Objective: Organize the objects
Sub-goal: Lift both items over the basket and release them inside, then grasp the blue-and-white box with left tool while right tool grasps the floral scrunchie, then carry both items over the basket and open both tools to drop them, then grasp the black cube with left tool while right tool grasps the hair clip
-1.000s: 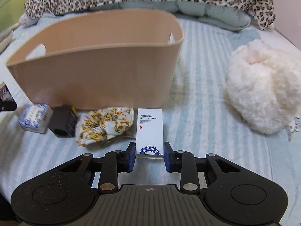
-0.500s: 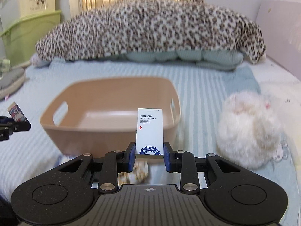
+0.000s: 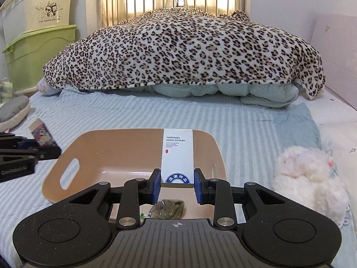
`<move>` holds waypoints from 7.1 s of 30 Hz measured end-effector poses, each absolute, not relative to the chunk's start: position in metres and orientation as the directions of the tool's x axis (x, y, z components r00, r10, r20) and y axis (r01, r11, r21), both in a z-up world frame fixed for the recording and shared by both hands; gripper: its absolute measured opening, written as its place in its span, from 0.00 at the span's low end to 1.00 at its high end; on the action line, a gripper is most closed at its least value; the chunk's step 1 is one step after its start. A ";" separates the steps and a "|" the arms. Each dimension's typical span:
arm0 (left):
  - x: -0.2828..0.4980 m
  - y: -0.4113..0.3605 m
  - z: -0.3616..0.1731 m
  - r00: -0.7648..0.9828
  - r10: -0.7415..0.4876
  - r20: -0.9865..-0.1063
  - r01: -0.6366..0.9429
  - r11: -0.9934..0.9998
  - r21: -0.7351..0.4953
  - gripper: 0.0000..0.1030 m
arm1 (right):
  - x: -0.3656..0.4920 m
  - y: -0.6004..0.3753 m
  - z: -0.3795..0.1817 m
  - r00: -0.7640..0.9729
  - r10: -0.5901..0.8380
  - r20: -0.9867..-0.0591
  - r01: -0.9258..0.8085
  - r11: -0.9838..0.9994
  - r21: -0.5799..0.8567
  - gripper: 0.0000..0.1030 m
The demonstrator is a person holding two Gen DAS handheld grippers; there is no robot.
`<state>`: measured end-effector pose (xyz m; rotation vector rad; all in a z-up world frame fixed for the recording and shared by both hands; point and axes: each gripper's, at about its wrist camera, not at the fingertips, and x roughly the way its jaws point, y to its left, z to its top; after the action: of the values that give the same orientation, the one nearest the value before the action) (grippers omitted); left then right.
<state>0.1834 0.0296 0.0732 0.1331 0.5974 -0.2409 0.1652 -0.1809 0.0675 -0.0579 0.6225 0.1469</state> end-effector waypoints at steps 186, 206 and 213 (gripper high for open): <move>0.112 0.034 0.037 0.631 -0.079 -0.772 0.143 0.990 0.016 0.85 | 0.105 -0.201 0.026 0.578 0.085 -0.811 -0.110 0.994 0.025 0.90; 0.140 0.015 -0.015 0.498 -0.146 -0.855 0.126 0.987 -0.096 0.85 | 0.123 -0.195 -0.035 0.447 0.017 -0.894 -0.093 0.995 -0.028 0.90; 0.156 -0.004 -0.026 0.471 -0.186 -0.862 0.127 0.982 -0.143 0.85 | 0.125 -0.192 -0.045 0.429 0.020 -0.903 -0.111 0.993 -0.031 0.90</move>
<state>0.1563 -0.0035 -0.0264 -0.0615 1.0635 -0.1921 0.1252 -0.1916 -0.0454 -0.0906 1.1246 0.0822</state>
